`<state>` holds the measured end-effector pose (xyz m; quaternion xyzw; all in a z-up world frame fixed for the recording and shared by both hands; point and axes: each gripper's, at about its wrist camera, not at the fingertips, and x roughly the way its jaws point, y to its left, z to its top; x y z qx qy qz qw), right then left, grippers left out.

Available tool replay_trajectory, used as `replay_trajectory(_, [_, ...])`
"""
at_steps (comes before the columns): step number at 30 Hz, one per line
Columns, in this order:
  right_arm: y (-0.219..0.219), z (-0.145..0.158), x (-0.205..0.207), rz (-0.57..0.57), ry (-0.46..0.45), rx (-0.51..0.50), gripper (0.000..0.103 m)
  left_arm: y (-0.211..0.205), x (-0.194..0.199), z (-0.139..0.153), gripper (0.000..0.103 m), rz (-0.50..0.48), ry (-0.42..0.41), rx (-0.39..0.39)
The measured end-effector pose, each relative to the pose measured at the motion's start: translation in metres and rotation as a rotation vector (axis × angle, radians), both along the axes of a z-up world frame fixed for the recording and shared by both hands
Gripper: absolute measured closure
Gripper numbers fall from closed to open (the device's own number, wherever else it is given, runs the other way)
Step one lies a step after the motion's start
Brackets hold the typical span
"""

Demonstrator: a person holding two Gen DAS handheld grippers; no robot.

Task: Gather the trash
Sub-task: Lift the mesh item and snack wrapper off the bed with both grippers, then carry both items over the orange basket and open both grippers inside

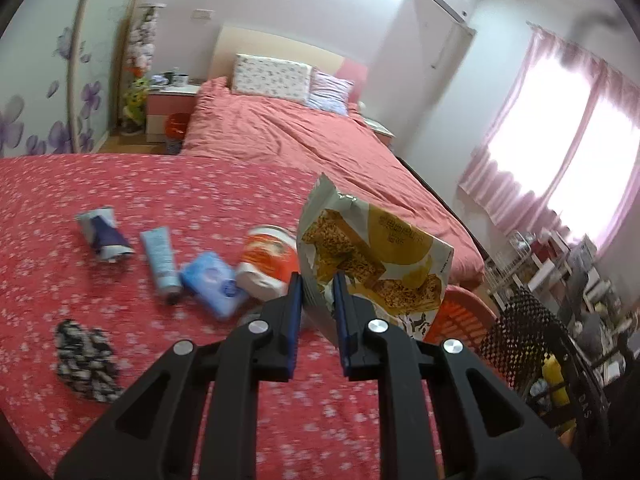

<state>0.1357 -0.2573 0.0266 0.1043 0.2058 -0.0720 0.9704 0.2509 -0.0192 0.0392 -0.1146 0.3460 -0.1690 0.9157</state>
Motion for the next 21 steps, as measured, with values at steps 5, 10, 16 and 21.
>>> replay_trajectory(5, [-0.026, -0.006, -0.004, -0.056, 0.005, 0.017, 0.100, -0.046, 0.001, -0.005, 0.087, -0.075, 0.000, 0.027])
replay_trajectory(10, [-0.048, -0.013, -0.007, -0.108, 0.012, 0.035, 0.100, -0.089, -0.002, -0.012, 0.087, -0.133, -0.011, 0.077])
replay_trajectory(16, [-0.071, -0.026, -0.007, -0.157, 0.029, 0.061, 0.100, -0.139, -0.011, -0.021, 0.087, -0.211, -0.024, 0.130])
replay_trajectory(21, [-0.082, -0.034, -0.007, -0.187, 0.040, 0.077, 0.100, -0.172, -0.012, -0.029, 0.087, -0.252, -0.022, 0.159])
